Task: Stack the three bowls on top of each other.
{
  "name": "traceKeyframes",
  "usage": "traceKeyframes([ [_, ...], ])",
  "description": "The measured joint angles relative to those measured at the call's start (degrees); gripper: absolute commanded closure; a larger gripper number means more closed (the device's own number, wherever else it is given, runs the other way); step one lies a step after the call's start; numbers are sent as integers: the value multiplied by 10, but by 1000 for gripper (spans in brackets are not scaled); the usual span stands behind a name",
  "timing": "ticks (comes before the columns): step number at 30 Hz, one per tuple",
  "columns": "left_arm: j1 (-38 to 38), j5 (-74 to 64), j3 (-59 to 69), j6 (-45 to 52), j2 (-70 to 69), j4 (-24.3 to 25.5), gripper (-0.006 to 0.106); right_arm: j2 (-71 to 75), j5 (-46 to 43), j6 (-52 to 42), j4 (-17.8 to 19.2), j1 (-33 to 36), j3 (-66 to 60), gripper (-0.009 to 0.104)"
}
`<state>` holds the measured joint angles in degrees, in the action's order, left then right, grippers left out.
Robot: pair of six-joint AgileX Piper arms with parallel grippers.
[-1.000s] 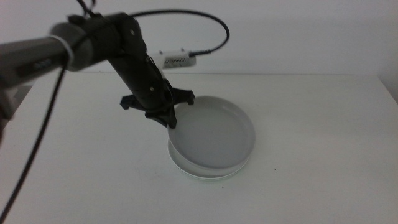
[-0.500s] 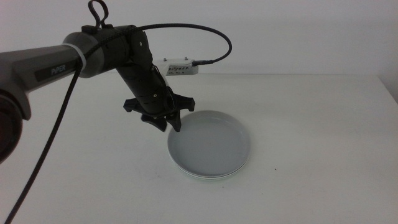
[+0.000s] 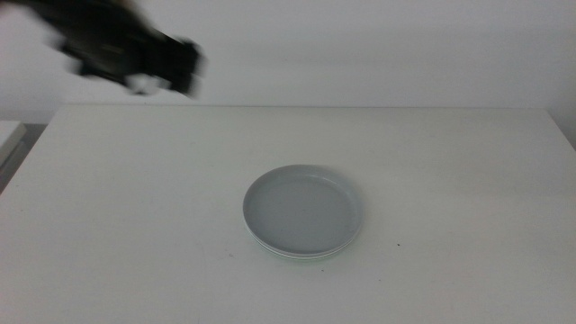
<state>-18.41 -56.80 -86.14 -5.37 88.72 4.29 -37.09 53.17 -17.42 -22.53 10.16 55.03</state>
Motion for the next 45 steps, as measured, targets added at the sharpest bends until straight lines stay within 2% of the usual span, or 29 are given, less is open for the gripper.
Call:
traceKeyframes([
  [3, 1, 52, 92, -56, -140, 88, 7, 0, 0, 0, 0, 0, 0, 24],
  [5, 11, 94, 158, -97, -222, 126, 7, 0, 0, 0, 0, 0, 0, 24],
  [8, 41, 149, 244, -122, -323, 139, 7, 0, 0, 0, 0, 0, 0, 24],
  [11, 78, 186, 283, -115, -371, 115, 7, 0, 0, 0, 0, 0, 0, 24],
  [18, 131, 208, 296, 43, -354, -43, 7, 0, 0, 0, 0, 0, 0, 24],
  [21, 137, 211, 296, 78, -336, -77, 7, 0, 0, 0, 0, 0, 0, 24],
  [45, 138, 245, 296, 99, -331, -50, 7, 0, 0, 0, 0, 0, 0, 24],
])
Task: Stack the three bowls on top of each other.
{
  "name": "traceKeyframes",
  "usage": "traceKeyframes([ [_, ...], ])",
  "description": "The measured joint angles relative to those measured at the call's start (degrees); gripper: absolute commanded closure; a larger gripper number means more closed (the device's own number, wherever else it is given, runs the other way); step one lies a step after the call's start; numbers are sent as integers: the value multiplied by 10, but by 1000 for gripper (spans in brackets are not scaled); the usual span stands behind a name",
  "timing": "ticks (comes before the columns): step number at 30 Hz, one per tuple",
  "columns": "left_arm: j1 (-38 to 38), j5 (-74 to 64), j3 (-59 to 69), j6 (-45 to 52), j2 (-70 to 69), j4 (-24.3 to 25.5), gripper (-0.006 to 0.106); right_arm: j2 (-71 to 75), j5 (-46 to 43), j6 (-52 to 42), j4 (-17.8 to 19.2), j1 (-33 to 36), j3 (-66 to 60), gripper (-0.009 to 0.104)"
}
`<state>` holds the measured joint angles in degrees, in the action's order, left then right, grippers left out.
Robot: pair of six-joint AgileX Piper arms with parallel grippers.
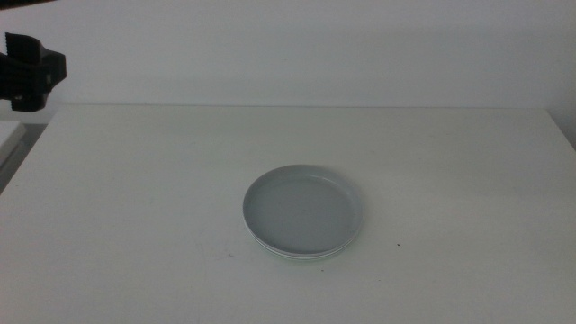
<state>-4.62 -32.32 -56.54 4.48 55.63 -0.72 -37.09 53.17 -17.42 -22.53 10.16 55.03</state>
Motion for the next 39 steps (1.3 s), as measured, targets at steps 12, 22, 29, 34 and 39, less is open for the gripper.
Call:
traceKeyframes([
  [12, 0, 10, 24, 0, -31, 0, 7, 0, -179, 0, 112, 0, -76, 24],
  [22, 0, 65, 239, 0, -258, 0, 7, 92, -314, 0, 170, -55, -216, 24],
  [29, 0, 70, 392, 0, -445, 0, 7, 282, -347, 0, 175, -138, -360, 24],
  [34, 0, 94, 461, 0, -539, 0, 7, 364, -344, 0, 164, -147, -450, 24],
  [39, 0, 126, 516, 0, -554, 0, 7, 369, -343, 0, 144, -148, -504, 24],
])
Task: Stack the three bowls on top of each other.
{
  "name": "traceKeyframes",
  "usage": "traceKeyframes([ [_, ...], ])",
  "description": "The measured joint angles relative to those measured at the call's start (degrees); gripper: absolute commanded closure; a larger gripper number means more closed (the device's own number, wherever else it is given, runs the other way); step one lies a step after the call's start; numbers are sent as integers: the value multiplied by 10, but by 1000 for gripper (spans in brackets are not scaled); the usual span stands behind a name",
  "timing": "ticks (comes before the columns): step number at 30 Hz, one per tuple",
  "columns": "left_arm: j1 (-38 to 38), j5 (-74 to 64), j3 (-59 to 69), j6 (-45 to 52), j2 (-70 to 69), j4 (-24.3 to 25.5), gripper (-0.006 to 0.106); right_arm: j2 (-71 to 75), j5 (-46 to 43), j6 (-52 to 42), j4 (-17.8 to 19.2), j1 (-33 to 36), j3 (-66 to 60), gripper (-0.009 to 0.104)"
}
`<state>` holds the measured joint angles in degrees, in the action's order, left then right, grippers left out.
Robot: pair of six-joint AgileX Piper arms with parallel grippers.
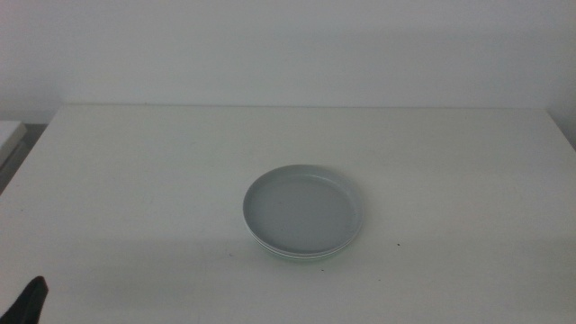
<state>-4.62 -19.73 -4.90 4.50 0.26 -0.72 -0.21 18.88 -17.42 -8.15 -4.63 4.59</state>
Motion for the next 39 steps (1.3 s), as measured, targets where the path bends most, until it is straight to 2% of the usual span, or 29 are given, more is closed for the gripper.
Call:
traceKeyframes([
  [11, 0, 66, 49, 0, 0, 7, 7, 0, -26, 0, -17, 0, -44, 24],
  [17, 0, 83, 48, 0, -1, 13, 7, 0, -24, 0, -54, 0, -44, 24],
  [25, 0, 93, 48, 0, -1, 13, 7, 0, -23, 0, -57, 0, -44, 24],
  [29, 0, 93, 48, 0, -1, 13, 7, 0, -29, 4, -32, 0, -44, 21],
  [32, 0, 93, 48, 1, -1, 13, 7, 0, -61, 62, 6, 0, -44, 4],
  [35, 0, 93, 48, 1, -1, 13, 7, 0, -107, 137, 50, 0, -44, 2],
  [39, 0, 93, 48, 1, -1, 13, 7, 0, -130, 167, 70, 0, -44, 2],
])
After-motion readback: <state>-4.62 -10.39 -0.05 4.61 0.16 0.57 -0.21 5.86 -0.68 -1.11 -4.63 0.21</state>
